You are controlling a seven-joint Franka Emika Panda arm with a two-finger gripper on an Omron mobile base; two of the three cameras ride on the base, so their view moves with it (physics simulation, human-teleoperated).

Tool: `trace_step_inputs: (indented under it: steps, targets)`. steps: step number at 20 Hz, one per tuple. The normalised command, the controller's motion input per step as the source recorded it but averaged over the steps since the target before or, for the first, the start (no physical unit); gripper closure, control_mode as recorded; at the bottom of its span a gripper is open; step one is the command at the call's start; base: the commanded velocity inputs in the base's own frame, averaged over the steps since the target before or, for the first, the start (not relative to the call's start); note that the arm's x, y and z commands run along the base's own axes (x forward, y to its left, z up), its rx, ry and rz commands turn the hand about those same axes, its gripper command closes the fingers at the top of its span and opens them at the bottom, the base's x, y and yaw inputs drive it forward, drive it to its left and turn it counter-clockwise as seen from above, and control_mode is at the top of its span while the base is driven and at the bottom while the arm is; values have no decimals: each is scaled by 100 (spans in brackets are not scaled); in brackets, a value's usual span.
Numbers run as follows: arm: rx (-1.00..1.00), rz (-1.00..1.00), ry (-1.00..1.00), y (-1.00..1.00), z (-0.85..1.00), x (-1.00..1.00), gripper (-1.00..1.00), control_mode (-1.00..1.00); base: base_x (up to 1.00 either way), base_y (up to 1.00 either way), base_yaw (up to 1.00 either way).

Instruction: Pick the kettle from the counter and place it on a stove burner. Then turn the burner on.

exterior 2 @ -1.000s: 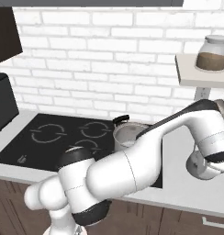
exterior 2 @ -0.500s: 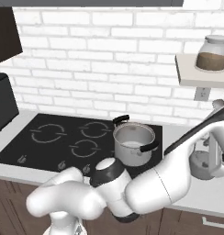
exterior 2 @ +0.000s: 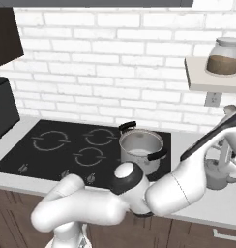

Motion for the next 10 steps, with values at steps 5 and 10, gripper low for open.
trace_step_inputs:
  steps: [5, 10]
  targets:
    - [0, -25, 6, 0, -37, 43, -100, -100, 0, 0, 0]
    - [0, -22, 5, 0, -23, 40, -100, -100, 0, 0, 0]
